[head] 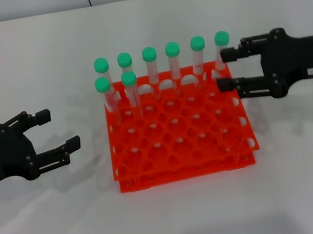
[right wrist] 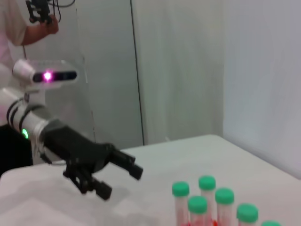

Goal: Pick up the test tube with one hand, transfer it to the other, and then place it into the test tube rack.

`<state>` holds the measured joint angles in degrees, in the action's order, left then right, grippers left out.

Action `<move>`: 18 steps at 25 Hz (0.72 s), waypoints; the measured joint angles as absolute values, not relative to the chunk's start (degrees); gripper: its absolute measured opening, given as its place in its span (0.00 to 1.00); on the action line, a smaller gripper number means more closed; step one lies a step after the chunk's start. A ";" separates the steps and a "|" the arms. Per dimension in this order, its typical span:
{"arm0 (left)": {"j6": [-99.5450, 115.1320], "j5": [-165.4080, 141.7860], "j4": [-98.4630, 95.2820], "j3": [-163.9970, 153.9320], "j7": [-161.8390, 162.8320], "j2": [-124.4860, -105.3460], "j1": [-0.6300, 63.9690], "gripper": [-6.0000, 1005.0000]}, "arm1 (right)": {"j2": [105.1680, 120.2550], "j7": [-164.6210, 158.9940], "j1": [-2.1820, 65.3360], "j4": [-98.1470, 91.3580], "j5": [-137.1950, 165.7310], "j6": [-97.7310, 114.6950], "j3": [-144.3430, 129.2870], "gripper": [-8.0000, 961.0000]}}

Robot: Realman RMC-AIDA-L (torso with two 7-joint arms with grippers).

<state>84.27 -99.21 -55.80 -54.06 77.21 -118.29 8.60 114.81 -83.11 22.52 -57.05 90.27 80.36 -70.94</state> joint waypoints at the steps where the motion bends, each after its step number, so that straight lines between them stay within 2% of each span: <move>1: 84.42 -99.23 -55.75 -54.05 77.25 -118.23 8.70 0.88 | 114.82 -81.69 22.08 -56.11 90.27 80.35 -70.89 0.59; 13: 87.66 -99.28 -55.38 -52.48 77.44 -117.68 8.99 0.88 | 114.70 -71.96 22.02 -46.45 90.25 82.63 -68.10 0.59; 18: 88.01 -99.71 -55.36 -52.47 78.07 -117.45 9.31 0.88 | 114.62 -68.68 21.81 -43.89 90.25 82.85 -66.67 0.63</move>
